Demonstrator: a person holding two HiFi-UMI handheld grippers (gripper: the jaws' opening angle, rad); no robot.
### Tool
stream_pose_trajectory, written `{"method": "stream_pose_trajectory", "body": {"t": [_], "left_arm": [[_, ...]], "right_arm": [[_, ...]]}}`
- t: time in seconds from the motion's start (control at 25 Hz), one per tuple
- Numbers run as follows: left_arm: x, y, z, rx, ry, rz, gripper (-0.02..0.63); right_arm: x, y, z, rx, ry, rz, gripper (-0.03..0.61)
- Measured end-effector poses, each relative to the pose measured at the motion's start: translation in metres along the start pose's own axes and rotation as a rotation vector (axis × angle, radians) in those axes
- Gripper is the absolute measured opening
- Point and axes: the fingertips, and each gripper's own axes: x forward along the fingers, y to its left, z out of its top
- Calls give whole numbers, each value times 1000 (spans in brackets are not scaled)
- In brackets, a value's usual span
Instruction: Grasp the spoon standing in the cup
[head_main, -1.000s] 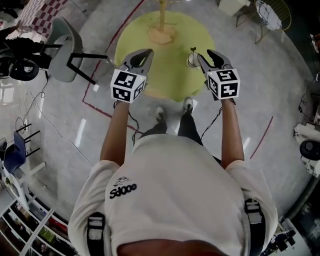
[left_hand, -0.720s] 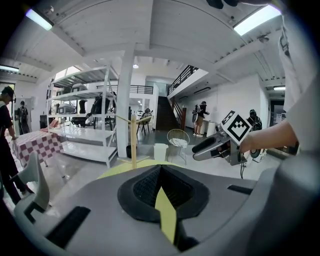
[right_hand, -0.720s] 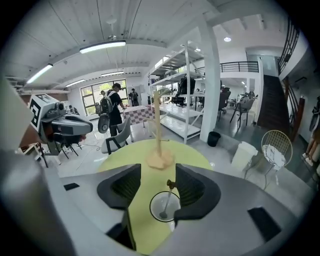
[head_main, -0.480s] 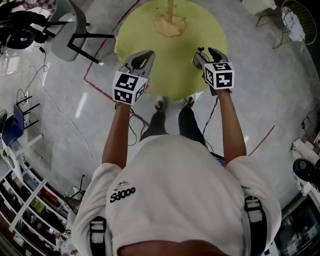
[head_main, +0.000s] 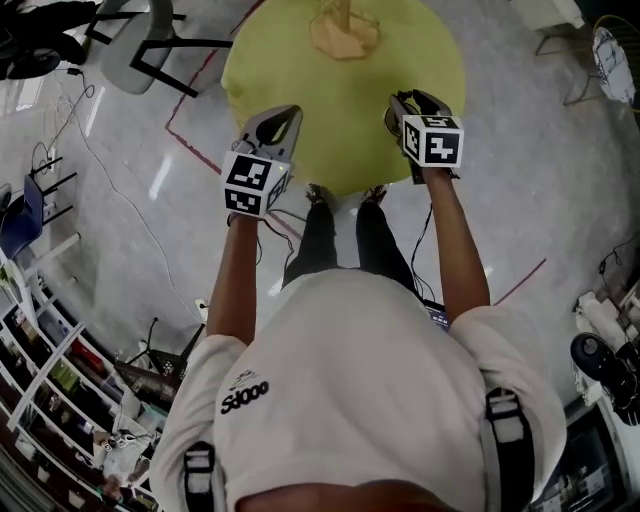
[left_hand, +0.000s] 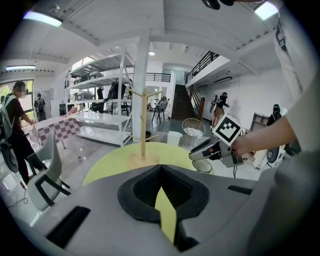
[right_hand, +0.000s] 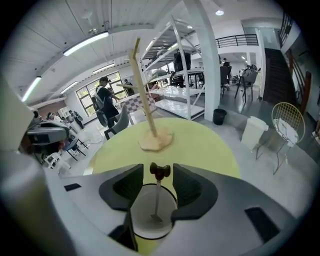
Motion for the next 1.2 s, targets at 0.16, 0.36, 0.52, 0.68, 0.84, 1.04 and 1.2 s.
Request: {"method": "stream_pose_trajectory", "body": {"t": [0.16, 0.36, 0.52, 0.68, 0.84, 1.04, 1.2], "left_arm": [[-7, 8, -1, -27, -36, 43, 25], [-4, 2, -13, -37, -32, 37, 25], [-6, 5, -12, -37, -39, 29, 25], [-10, 2, -3, -24, -61, 21, 25], [-16, -5, 12, -1, -98, 6, 25], [-27, -15, 42, 45, -158, -23, 25], [-42, -21, 72, 82, -215, -26, 25]], "right_arm": [[13, 3, 6, -46, -25, -8, 149], [12, -2, 4, -78, -14, 1, 146], [7, 3, 3, -84, -14, 3, 144], [-7, 9, 5, -88, -25, 27, 143], [-29, 16, 18, -99, -74, 39, 143], [-72, 20, 50, -130, -155, 7, 141], [-114, 25, 79, -150, -227, -10, 141]]}}
